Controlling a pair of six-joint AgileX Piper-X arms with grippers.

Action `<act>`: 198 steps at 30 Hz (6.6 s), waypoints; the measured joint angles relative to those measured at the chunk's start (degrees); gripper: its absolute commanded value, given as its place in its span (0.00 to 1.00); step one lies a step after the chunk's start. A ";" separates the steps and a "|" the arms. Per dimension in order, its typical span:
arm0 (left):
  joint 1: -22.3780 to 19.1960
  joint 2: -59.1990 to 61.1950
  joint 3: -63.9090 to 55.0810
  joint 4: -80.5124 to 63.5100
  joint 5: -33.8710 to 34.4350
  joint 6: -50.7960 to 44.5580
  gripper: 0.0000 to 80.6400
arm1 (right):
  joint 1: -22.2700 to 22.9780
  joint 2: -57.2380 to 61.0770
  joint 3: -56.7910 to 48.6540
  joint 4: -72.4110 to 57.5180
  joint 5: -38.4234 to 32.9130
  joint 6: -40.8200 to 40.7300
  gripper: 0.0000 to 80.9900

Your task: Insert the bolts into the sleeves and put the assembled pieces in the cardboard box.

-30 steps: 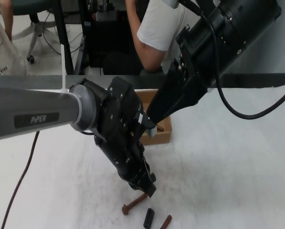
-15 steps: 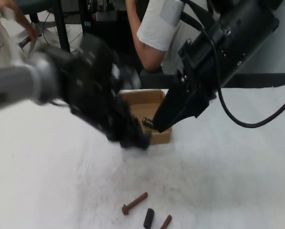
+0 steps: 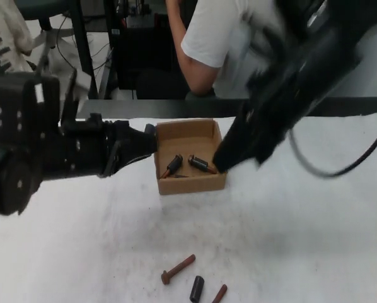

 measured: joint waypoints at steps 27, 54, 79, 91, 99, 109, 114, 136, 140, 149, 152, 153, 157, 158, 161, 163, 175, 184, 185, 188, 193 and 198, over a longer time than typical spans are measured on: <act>4.63 -11.99 0.10 31.55 -15.94 26.53 0.00 | 13.68 15.47 0.58 -15.75 17.05 -10.17 0.38; 4.63 -15.07 0.10 34.49 -19.40 29.97 0.00 | 11.03 19.04 0.48 -9.35 15.77 -19.01 0.38; 4.63 -15.07 0.10 34.49 -19.40 32.16 0.00 | 14.36 21.58 0.48 -14.00 12.68 -21.59 0.38; 4.63 -15.07 0.10 34.49 -19.45 32.61 0.00 | 14.36 22.32 0.48 -15.87 12.68 -22.51 0.36; 4.63 -15.07 0.10 34.49 -19.45 32.61 0.00 | 14.36 22.32 0.48 -16.08 13.71 -24.01 0.22; 4.63 -15.07 0.10 34.93 -19.45 32.61 0.00 | 13.42 22.32 0.90 -16.10 14.04 -25.25 0.42; 4.63 -15.07 0.10 34.93 -19.45 32.61 0.00 | 12.01 22.32 1.77 -15.57 15.44 -25.23 0.44; 4.63 -15.07 0.10 34.93 -19.59 33.27 0.00 | 12.18 23.32 1.60 -17.60 14.47 -24.37 0.25; 4.63 -15.07 0.10 34.93 -19.59 33.24 0.00 | 12.28 23.59 1.24 -17.77 15.36 -24.24 0.01; 4.63 -15.07 0.10 34.93 -19.68 33.41 0.00 | 12.24 23.61 0.87 -18.48 15.97 -21.59 0.01; 4.63 -15.07 0.10 34.93 -19.68 33.41 0.00 | 12.32 23.61 0.13 -18.64 16.05 -19.36 0.01; 4.63 -15.07 0.10 34.93 -19.68 33.53 0.00 | 12.32 23.61 -0.12 -19.01 15.51 -18.62 0.01; 4.63 -15.07 0.10 34.93 -19.68 33.37 0.00 | 11.56 21.54 -1.88 -21.07 9.62 -13.63 0.01; 4.63 -15.07 0.10 34.93 -19.68 33.18 0.00 | 11.01 20.24 -2.60 -21.90 7.63 -11.80 0.01; 4.63 -15.07 0.10 34.93 -17.83 31.15 0.00 | 7.82 13.36 -5.08 -29.44 -1.00 -1.35 0.01; 4.63 -15.50 0.10 34.93 -16.34 29.95 0.00 | 5.22 9.60 -5.79 -35.75 -6.67 6.65 0.01; 4.63 -23.96 0.31 22.11 -6.54 14.63 0.00 | -8.77 1.27 -5.76 -89.36 -24.17 62.84 0.01; 4.63 -24.45 9.63 -11.11 -5.70 -7.62 0.00 | -9.04 1.05 3.23 -120.84 -20.79 89.47 0.01; 4.63 -24.45 11.28 -16.36 -5.82 -11.20 0.00 | -9.04 1.05 4.26 -121.92 -20.52 90.48 0.01; 4.45 -23.76 14.27 -26.02 -5.87 -18.52 0.00 | -8.92 1.05 6.68 -122.57 -20.13 91.52 0.01; 1.30 -20.85 15.13 -27.28 -4.49 -21.06 0.00 | -7.24 1.05 10.90 -117.49 -20.93 89.25 0.01; -2.22 -17.19 14.47 -27.28 -3.07 -19.80 0.00 | -3.00 1.05 13.40 -108.23 -21.83 82.32 0.01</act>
